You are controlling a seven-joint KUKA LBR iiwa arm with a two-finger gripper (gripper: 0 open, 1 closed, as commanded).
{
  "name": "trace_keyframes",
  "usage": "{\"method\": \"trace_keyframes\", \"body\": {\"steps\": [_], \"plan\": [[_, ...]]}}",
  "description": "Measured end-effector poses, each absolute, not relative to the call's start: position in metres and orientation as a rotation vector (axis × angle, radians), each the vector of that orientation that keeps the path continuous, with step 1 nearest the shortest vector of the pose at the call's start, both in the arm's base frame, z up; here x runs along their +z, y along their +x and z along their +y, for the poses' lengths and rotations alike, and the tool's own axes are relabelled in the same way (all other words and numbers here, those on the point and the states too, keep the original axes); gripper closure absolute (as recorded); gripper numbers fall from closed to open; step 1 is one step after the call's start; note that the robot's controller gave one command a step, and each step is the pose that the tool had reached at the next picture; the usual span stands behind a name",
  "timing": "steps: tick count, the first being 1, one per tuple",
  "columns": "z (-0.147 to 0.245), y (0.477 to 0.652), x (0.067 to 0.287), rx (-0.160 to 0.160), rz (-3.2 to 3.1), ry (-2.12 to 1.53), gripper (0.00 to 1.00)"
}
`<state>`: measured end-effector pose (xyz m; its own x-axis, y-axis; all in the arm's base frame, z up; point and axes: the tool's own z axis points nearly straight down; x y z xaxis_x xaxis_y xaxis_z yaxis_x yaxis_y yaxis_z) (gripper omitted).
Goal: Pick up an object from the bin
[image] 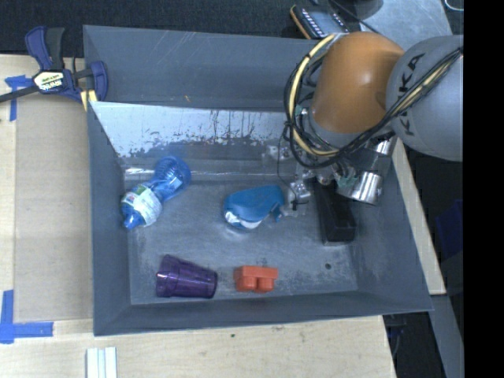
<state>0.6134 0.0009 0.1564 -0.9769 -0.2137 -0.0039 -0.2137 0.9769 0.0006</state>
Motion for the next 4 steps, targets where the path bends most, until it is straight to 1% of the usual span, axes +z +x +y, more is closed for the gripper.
{"method": "trace_keyframes", "body": {"steps": [1,2,3,4], "plan": [[-0.011,0.61,0.153,0.0,3.126,-0.266,0.0],[0.011,0.599,0.073,0.003,3.14,-0.069,0.0],[0.033,0.613,0.074,0.001,3.119,-0.349,1.0],[0.033,0.613,0.074,0.001,3.118,-0.349,1.0]]}}
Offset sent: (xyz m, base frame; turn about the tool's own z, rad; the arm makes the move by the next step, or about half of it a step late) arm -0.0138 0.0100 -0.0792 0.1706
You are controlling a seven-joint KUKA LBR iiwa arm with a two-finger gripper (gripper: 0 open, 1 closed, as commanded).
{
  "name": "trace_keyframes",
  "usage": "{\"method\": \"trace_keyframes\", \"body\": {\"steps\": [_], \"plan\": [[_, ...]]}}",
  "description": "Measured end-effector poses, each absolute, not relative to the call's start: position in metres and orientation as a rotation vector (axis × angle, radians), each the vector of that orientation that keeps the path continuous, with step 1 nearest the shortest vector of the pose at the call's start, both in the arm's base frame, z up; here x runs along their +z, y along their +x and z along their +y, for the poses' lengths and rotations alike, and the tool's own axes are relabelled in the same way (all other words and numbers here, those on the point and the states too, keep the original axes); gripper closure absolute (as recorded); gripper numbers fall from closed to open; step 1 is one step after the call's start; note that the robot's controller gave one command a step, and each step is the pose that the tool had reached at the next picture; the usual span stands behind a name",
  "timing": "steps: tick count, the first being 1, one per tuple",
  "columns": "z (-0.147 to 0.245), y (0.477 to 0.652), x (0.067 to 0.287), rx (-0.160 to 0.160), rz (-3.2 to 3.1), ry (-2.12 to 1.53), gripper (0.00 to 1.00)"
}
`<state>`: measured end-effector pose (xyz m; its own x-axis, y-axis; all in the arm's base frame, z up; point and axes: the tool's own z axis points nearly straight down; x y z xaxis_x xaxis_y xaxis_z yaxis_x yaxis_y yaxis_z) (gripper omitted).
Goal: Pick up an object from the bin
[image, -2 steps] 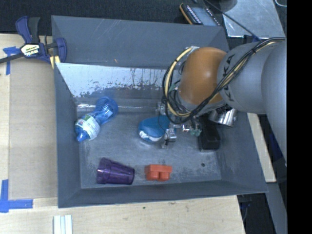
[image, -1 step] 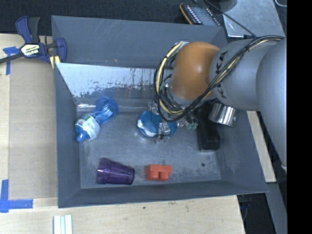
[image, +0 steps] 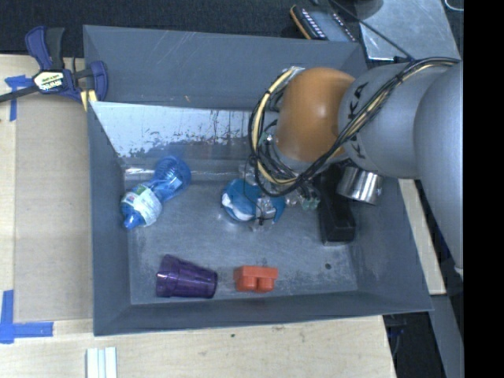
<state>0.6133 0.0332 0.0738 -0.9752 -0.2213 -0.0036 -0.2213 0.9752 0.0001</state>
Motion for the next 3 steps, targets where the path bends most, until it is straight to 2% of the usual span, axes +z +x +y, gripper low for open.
{"method": "trace_keyframes", "body": {"steps": [3], "plan": [[0.0333,0.6134,0.0738,0.001,3.118,-0.35,1.0]]}}
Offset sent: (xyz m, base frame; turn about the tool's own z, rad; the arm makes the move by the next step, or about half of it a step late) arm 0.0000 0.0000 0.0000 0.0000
